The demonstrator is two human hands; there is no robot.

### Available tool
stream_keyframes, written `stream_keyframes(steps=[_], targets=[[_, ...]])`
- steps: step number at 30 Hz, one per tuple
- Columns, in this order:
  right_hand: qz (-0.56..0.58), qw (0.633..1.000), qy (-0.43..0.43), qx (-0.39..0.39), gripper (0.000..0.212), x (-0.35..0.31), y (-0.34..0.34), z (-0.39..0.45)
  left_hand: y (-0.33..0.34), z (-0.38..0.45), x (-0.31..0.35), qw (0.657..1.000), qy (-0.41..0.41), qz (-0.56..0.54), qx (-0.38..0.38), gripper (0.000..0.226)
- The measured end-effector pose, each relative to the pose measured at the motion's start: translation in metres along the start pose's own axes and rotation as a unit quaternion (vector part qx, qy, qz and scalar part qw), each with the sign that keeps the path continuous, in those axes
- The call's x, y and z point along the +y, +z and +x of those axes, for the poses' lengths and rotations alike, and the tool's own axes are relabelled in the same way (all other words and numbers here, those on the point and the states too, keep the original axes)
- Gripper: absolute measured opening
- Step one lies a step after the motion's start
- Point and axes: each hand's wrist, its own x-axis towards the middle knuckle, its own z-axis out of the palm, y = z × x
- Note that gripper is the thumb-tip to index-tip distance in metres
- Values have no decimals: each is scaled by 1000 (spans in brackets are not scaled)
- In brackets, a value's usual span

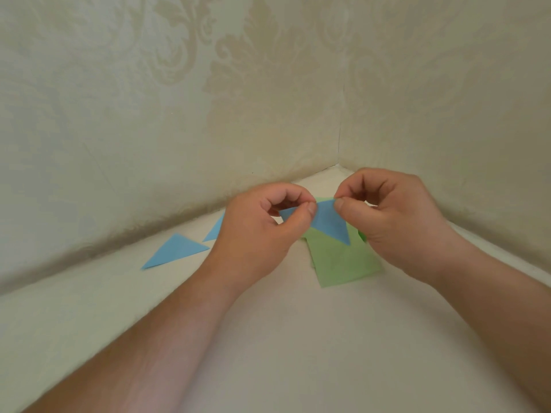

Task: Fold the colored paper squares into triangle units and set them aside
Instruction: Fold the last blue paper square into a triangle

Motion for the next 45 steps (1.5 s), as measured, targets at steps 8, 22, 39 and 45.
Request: stream_keyframes(steps=[8, 22, 39, 45], targets=[[62, 997, 30, 28, 10, 2, 0, 4, -2, 4, -1, 999, -20, -22, 21, 20], [145, 985, 81, 50, 31, -3, 0, 7, 0, 6, -5, 991, -77, -93, 55, 15], [148, 982, 104, 46, 29, -5, -2, 7, -3, 4, -4, 996, -55, -54, 52, 25], [144, 983, 105, 37, 28, -5, -3, 7, -4, 6, -3, 994, -69, -53, 68, 27]])
